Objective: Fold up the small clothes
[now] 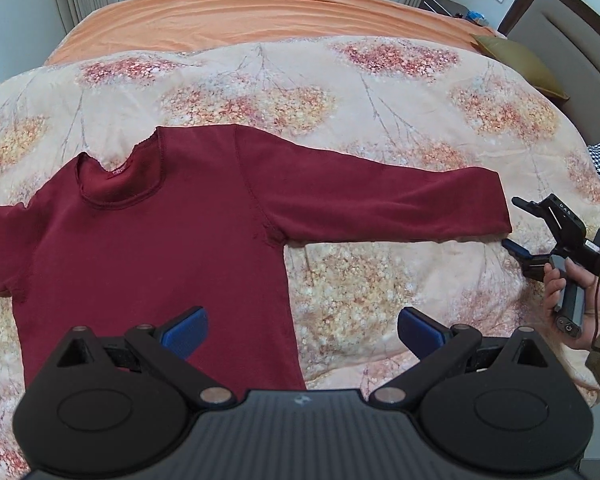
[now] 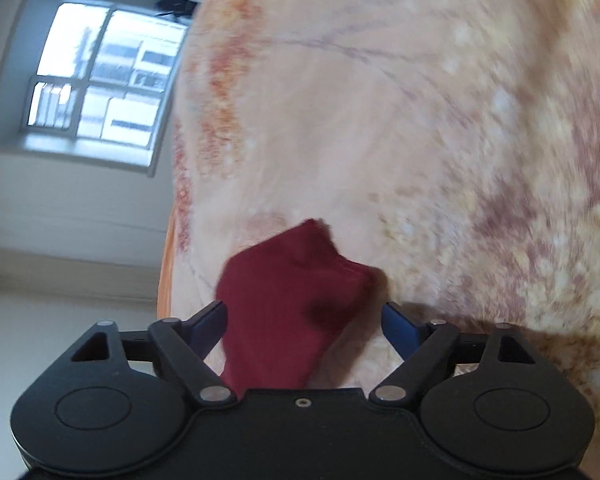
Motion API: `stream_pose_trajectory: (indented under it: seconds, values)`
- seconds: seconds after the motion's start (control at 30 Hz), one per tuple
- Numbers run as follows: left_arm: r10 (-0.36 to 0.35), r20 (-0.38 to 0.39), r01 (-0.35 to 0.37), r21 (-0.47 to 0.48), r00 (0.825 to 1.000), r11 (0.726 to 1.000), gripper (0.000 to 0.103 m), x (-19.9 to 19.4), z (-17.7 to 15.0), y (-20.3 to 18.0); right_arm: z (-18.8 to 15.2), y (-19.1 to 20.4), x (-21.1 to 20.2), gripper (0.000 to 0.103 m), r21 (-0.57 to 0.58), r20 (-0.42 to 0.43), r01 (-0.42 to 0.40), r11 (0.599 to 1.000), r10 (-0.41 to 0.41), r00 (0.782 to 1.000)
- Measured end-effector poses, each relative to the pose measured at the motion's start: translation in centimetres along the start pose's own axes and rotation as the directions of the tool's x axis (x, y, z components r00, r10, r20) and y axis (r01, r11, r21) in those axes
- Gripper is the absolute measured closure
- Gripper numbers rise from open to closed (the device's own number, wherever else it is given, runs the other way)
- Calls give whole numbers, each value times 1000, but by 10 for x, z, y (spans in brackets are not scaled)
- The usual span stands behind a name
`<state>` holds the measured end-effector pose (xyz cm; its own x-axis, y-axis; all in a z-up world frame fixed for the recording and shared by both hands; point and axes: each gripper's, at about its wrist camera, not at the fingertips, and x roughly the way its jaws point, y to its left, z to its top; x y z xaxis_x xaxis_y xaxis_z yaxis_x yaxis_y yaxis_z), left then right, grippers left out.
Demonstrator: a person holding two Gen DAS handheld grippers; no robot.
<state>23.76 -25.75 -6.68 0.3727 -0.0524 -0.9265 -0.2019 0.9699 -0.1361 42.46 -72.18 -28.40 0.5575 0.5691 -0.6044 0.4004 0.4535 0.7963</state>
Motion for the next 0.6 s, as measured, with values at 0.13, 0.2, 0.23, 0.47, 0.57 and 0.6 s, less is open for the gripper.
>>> stream_pose_trajectory:
  seconds: [0.13, 0.2, 0.23, 0.47, 0.57, 0.6]
  values:
    - [-18, -21, 18, -32, 1000, 999, 0, 9, 6, -3, 4, -14, 14, 37, 150, 53, -87, 985, 80, 995]
    - [-30, -20, 29, -36, 999, 999, 0, 11, 9, -4, 5, -25, 19, 61, 244, 87, -117, 963, 98, 991]
    - [-32, -20, 31, -33, 999, 999, 0, 13, 10, -5, 6, -29, 21, 78, 277, 98, -119, 953, 96, 991]
    - [-49, -10, 49, -23, 999, 999, 0, 17, 10, -8, 1, 6, -36, 97, 41, 285, -117, 992, 101, 953]
    - [-52, -25, 51, -24, 998, 998, 0, 27, 5, -2, 0, 12, -41, 98, -96, 277, 116, 989, -86, 957]
    - [-46, -26, 45, -20, 999, 999, 0, 29, 3, 0, 1, 8, -39, 90, -107, 260, 199, 974, -165, 951]
